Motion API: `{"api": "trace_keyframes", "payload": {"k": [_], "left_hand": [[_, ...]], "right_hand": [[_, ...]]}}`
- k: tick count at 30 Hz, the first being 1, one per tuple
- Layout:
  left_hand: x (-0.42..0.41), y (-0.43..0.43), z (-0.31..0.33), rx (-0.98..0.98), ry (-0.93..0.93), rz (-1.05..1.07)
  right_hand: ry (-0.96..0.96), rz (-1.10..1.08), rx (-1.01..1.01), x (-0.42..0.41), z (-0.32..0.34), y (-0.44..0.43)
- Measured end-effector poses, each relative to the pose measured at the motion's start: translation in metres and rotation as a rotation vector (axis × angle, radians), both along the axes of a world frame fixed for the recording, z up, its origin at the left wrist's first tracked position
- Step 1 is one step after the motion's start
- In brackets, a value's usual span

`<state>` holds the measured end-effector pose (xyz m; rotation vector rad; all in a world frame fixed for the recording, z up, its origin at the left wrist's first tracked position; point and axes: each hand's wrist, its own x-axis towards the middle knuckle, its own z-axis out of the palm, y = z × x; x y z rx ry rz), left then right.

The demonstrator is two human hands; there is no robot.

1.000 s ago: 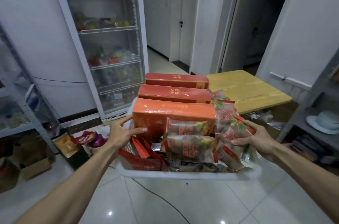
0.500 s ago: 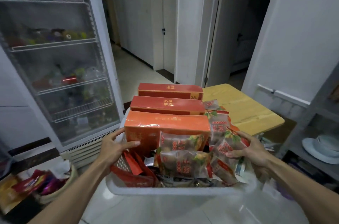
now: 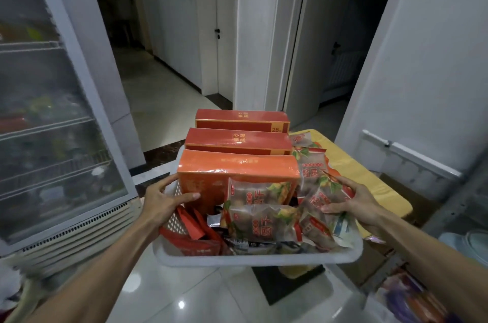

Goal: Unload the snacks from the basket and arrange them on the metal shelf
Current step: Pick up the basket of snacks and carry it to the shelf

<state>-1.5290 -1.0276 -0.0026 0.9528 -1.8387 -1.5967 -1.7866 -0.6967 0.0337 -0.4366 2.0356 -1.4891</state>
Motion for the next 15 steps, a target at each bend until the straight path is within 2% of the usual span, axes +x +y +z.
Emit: {"api": "trace_keyframes", "payload": {"k": [9, 15], "left_hand": [[-0.127, -0.018, -0.006, 0.007, -0.024, 0.058], [-0.192, -0.011, -0.026, 0.053, -0.02, 0.204]], "right_hand": [[-0.039, 0.092, 0.018, -0.158, -0.012, -0.048], [-0.046, 0.207, 0.059, -0.265, -0.033, -0.08]]}}
